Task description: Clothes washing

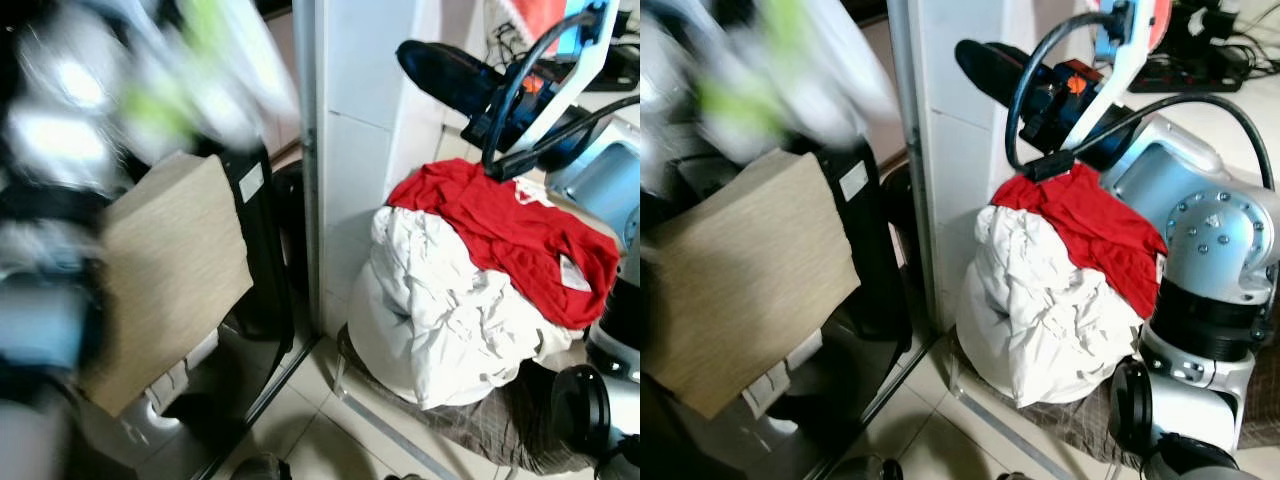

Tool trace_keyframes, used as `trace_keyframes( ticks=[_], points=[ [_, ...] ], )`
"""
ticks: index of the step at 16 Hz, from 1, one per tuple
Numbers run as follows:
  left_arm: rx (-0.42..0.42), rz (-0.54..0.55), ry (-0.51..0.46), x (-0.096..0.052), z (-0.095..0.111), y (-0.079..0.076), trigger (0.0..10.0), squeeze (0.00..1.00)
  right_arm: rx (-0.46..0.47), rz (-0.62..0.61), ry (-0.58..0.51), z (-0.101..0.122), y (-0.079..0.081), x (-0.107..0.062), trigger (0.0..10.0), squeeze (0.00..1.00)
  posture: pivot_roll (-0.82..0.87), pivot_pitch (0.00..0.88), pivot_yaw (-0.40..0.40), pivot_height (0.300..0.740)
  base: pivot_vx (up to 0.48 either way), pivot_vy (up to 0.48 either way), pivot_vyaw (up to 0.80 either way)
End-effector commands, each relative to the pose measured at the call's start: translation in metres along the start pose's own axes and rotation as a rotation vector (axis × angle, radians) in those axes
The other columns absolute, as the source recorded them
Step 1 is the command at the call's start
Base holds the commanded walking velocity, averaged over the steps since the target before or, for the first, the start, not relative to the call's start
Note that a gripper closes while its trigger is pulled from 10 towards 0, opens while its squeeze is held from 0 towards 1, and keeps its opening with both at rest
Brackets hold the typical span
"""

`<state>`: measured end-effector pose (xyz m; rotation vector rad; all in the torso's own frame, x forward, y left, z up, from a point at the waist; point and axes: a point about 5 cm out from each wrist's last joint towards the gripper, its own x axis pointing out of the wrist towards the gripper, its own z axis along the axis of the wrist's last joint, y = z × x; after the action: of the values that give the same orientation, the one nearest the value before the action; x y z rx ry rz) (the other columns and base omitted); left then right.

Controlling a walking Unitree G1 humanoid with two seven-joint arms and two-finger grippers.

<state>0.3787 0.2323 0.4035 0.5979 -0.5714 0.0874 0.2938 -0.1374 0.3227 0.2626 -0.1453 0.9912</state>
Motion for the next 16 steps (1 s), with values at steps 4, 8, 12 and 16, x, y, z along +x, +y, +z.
trace_keyframes(
  ticks=[4,8,12,16],
  points=[
    [0.355,-0.149,0.437,-0.011,-0.058,0.024,10.0,0.0,-0.066,0.007,0.192,-0.039,0.019,0.021,10.0,0.0,0.0,0.0,0.071,0.74,0.0,0.0,0.0],
    [0.337,-0.203,0.657,-0.033,-0.091,0.038,10.0,1.0,-0.061,0.056,0.24,-0.058,0.036,0.023,10.0,0.0,-0.01,0.0,0.073,0.74,0.0,0.0,0.0],
    [0.303,-0.243,0.738,-0.042,-0.102,0.036,10.0,1.0,-0.073,0.052,0.263,-0.061,0.035,0.021,10.0,0.0,-0.01,0.0,0.073,0.74,0.0,0.0,0.0],
    [0.29,-0.251,0.772,-0.047,-0.108,0.039,10.0,1.0,-0.067,-0.033,0.269,-0.064,0.025,0.02,10.0,0.0,-0.01,0.0,0.069,0.74,0.0,0.0,0.0]
  ],
)
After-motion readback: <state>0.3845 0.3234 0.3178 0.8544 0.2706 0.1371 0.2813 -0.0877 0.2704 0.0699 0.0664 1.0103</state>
